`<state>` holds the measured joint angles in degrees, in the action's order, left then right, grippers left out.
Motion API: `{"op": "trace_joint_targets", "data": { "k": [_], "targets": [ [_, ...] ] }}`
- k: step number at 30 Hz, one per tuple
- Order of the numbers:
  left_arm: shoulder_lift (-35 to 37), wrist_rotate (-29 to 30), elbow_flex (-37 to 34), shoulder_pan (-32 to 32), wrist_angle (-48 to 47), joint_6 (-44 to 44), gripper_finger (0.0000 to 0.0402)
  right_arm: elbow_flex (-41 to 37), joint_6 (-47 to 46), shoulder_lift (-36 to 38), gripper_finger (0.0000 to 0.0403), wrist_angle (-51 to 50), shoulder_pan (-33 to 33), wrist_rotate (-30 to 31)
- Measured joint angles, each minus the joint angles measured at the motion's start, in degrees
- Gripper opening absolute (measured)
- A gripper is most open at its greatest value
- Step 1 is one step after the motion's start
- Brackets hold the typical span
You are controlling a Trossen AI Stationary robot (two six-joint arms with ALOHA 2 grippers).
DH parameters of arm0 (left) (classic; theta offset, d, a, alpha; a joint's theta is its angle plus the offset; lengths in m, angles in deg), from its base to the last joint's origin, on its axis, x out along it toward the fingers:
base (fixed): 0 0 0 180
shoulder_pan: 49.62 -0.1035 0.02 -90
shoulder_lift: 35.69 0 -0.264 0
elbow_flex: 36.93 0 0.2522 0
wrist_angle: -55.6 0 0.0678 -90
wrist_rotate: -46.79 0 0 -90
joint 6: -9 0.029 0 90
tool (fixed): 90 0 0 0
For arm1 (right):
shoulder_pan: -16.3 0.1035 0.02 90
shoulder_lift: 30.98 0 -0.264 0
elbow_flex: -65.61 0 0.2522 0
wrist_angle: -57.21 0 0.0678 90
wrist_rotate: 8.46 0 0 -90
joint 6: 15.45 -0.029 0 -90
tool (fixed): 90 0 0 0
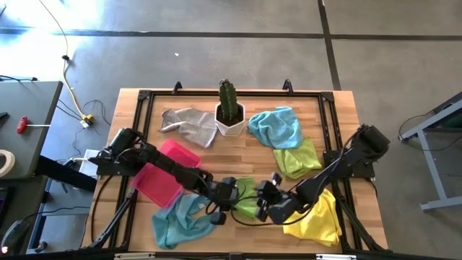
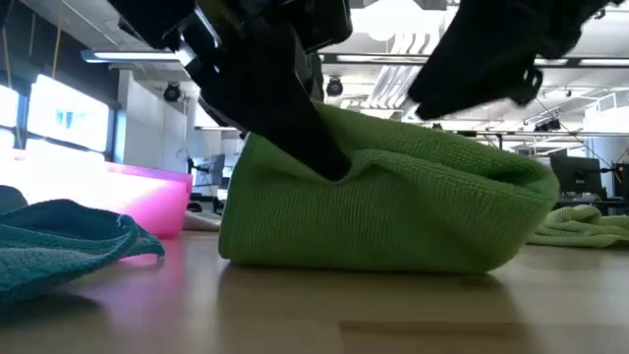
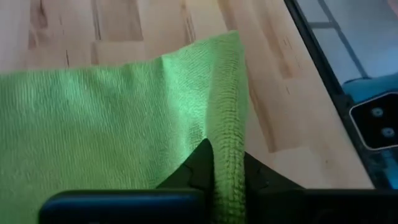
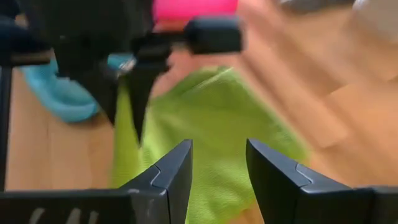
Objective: Fold microfiber towels
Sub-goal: Put the green towel in the pink bin
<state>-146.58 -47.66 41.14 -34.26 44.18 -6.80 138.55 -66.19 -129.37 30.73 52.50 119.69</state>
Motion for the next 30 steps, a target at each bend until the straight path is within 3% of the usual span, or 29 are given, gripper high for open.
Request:
{"op": "trace_joint_targets", "data": {
  "k": [8, 14, 18, 24, 30],
  "targets": [
    [0.14, -1.37, 0.0, 0.21, -2.23, -5.67, 0.0143, 0.0, 1.7, -8.13, 0.0142, 11.59, -0.95, -8.63],
    [1.11, -5.18, 2.59, 0.43, -5.65, -9.15, 0.0213, 0.0, 2.14, -10.4, 0.0142, 13.97, -1.37, -14.01],
    [2.41, -5.99, 5.18, 0.46, -15.25, -9.57, 0.0228, 0.0, 2.38, -10.47, 0.0142, 13.97, -1.35, -14.74],
    [3.88, 3.07, 5.7, 0.46, -29.68, -18.15, 0.0229, 0.0, 6.03, -10.14, 0.0142, 13.02, -1.35, -15.15],
    [3.85, 5.11, 5.62, 0.26, -36.74, -22.31, 0.023, 0.0, 10.9, -6.03, 0.0142, 5.46, -2.25, -18.14]
  ]
}}
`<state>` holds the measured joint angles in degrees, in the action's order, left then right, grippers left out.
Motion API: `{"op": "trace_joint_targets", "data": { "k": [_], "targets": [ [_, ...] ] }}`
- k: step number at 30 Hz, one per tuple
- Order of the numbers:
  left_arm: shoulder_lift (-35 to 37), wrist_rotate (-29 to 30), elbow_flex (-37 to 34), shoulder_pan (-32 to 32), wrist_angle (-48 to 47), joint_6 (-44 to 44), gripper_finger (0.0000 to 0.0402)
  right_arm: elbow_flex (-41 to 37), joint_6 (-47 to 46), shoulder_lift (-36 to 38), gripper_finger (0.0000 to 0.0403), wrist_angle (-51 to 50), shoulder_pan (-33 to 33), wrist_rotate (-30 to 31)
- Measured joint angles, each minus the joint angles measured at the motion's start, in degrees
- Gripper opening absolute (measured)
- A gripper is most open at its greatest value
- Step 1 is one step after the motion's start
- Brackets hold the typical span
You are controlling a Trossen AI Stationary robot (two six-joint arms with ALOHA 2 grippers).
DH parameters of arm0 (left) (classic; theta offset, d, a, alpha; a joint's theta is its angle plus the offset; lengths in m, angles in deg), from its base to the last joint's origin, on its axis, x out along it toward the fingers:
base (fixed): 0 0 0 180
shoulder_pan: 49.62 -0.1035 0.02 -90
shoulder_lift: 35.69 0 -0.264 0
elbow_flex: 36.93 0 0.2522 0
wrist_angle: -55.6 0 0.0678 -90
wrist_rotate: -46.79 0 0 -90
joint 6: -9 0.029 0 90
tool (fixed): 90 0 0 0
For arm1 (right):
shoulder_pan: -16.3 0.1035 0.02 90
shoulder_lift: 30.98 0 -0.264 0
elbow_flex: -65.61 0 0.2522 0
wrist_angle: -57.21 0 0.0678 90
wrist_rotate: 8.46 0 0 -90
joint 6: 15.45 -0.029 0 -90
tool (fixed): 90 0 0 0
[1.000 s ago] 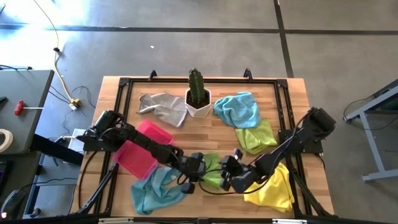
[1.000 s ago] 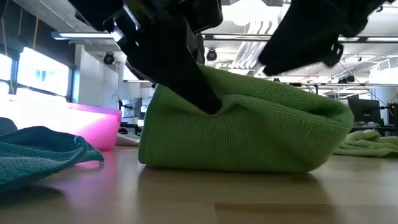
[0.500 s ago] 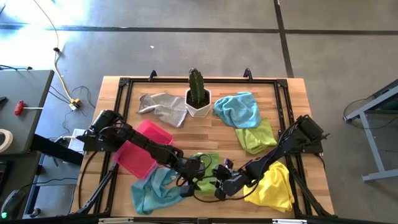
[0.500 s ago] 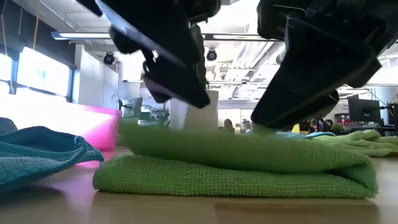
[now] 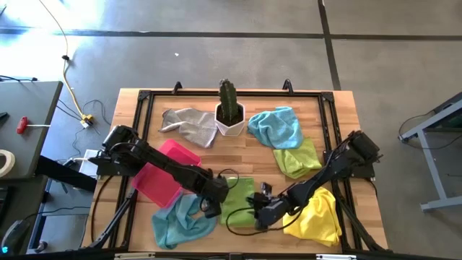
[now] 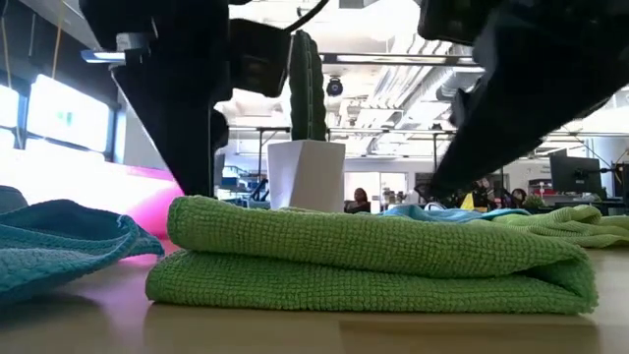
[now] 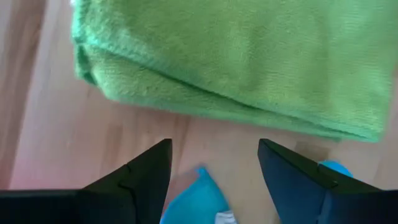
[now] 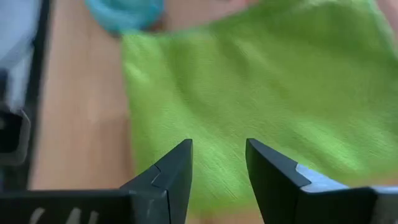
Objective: Fold microfiber towels
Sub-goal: Put the green towel in the pink bin
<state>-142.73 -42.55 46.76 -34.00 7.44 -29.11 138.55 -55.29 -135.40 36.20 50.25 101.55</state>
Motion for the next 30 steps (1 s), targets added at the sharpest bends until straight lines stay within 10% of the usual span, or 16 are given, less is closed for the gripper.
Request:
{"op": "trace_joint_targets", "data": {
  "k": [12, 30],
  "targets": [
    [1.29, 2.83, 0.05, -0.26, -12.02, -1.96, 0.0213, -3.47, 2.77, 14.04, 0.0142, -27.85, -4.01, 0.95],
    [2.51, 6.84, 0.01, 0.38, 3.09, -4.56, 0.0196, -52.02, 4.15, 57.48, 0.0142, 23.87, -7.46, 7.9]
  ]
}}
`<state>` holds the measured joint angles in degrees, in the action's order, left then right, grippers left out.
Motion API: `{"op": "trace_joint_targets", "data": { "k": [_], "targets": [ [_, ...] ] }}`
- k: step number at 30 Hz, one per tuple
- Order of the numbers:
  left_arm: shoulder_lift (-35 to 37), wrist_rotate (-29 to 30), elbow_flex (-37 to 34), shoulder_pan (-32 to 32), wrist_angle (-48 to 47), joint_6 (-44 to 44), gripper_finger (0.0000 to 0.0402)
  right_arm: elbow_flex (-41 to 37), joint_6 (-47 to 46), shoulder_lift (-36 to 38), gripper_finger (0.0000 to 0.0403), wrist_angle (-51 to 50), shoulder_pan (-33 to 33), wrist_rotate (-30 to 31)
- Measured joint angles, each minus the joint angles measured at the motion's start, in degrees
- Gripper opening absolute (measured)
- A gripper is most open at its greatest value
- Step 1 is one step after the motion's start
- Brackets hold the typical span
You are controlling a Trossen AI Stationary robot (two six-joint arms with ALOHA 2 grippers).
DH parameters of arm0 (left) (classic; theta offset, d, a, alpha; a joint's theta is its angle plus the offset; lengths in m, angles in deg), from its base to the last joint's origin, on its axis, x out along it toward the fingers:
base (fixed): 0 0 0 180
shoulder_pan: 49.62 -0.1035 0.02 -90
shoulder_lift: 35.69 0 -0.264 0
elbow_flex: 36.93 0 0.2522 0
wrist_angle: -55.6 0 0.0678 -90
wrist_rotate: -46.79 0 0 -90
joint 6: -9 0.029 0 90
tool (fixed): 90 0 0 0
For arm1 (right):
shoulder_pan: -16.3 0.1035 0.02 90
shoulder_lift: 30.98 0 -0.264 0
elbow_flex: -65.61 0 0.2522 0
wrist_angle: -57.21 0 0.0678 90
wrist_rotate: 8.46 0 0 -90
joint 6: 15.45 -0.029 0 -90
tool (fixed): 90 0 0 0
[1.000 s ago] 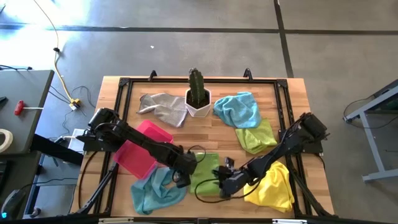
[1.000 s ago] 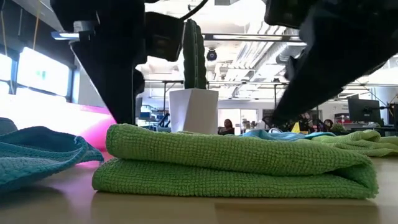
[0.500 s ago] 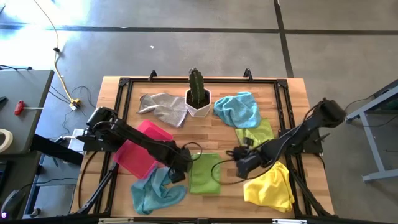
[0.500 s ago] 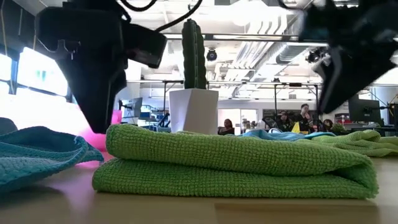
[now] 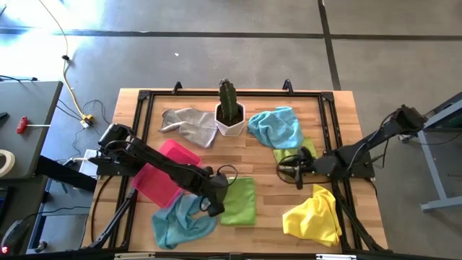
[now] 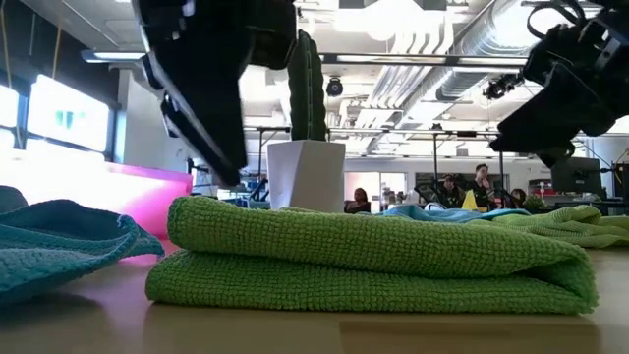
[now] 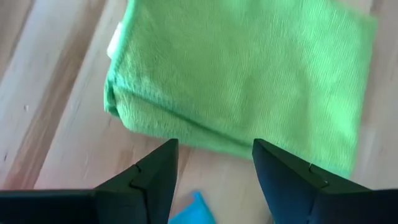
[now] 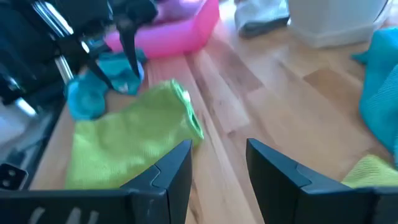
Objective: Fold microfiber towels
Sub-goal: Put the green towel in the pink bin
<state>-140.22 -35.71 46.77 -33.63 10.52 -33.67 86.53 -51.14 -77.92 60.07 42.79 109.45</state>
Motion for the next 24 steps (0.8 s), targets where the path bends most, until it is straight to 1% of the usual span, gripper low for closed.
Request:
{"op": "trace_joint_targets", "data": {
  "k": [3, 6, 9, 11, 15, 20, 24],
  "targets": [
    [0.0, 2.54, 0.01, -0.02, -0.26, -3.28, 0.0196, -2.64, -1.27, 3.44, 0.0142, 0.79, -0.14, -0.13],
    [0.0, 4.79, 0.01, 0.26, -0.04, -5.36, 0.0196, -3.81, -4.95, 5.3, 0.0142, -0.31, -0.14, -0.64],
    [0.0, 5.54, 0.01, 0.62, 0.09, -6.48, 0.0196, -3.91, -8.45, 5.51, 0.0142, -0.97, -0.14, 0.01],
    [0.0, 5.6, 0.01, 0.85, 0.7, -6.71, 0.0196, -3.91, -9.12, 5.37, 0.0142, -1.03, -0.14, 1.39],
    [0.0, 6.31, 0.01, 1.79, 2.53, -7.03, 0.0196, -3.91, -5.76, 5.31, 0.0142, -1.53, -0.29, 3.41],
    [0.0, 10.65, 0.01, 3.44, 3.76, -10.47, 0.0196, -3.91, -1.7, 5.31, 0.0142, -1.75, -0.27, 3.38],
    [0.0, 11.32, 0.01, 3.75, 4.3, -14.45, 0.0196, -3.91, -1.75, 5.31, 0.0142, -1.77, -0.27, 3.37]
  ]
}}
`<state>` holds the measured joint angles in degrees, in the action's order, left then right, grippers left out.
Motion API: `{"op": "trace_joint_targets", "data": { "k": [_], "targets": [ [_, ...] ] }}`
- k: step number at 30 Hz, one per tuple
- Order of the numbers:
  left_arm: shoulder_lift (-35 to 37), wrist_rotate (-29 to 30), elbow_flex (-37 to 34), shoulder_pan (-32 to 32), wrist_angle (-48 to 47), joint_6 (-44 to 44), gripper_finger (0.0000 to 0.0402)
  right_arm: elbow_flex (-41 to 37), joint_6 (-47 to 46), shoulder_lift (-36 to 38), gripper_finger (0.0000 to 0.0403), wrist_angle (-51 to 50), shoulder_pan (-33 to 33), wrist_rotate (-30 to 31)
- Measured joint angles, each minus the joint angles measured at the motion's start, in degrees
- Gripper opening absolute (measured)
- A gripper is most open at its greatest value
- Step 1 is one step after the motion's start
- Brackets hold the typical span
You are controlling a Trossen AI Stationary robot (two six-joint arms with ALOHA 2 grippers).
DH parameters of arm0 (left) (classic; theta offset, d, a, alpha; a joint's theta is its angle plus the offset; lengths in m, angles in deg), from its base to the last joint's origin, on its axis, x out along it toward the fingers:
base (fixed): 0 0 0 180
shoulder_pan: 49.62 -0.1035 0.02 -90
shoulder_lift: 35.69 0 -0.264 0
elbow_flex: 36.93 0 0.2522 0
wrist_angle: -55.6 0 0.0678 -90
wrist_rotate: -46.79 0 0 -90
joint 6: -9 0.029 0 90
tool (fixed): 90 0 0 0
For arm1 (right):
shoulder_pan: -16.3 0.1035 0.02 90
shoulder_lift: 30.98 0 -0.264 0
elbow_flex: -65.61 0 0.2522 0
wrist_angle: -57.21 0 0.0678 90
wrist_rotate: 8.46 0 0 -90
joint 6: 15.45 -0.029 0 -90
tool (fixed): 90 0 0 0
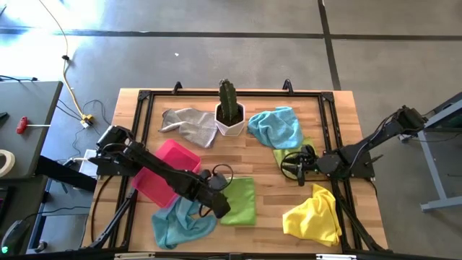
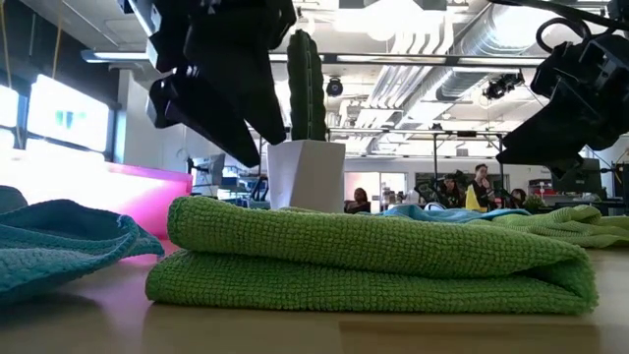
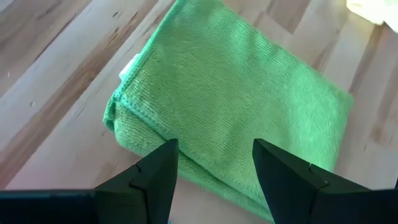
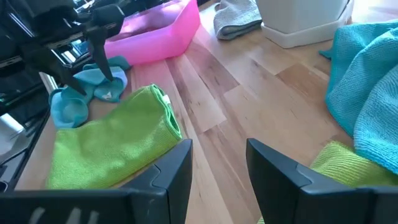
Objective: Fold microfiber towels
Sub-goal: Put the green towel in the pink bin
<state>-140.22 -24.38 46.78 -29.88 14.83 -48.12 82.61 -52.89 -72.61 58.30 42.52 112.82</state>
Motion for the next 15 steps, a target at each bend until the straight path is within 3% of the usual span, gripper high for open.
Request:
{"op": "trace_joint_targets", "data": {
  "k": [6, 10, 15],
  "targets": [
    [-1.14, 0.69, 0.0, 2.5, -0.66, -9.73, 0.0196, 0.0, 0.04, 0.0, 0.0142, 0.0, 0.0, 0.01],
    [-2.25, 2.75, 0.0, 4.38, -1.99, -22.55, 0.0206, 0.0, 0.29, -0.01, 0.0142, 0.0, 0.0, 0.0],
    [-3.46, 5.44, 0.0, 4.29, -1.2, -24.72, 0.025, 0.0, 0.14, -0.02, 0.0142, -0.09, 0.0, 0.0]
  ]
}}
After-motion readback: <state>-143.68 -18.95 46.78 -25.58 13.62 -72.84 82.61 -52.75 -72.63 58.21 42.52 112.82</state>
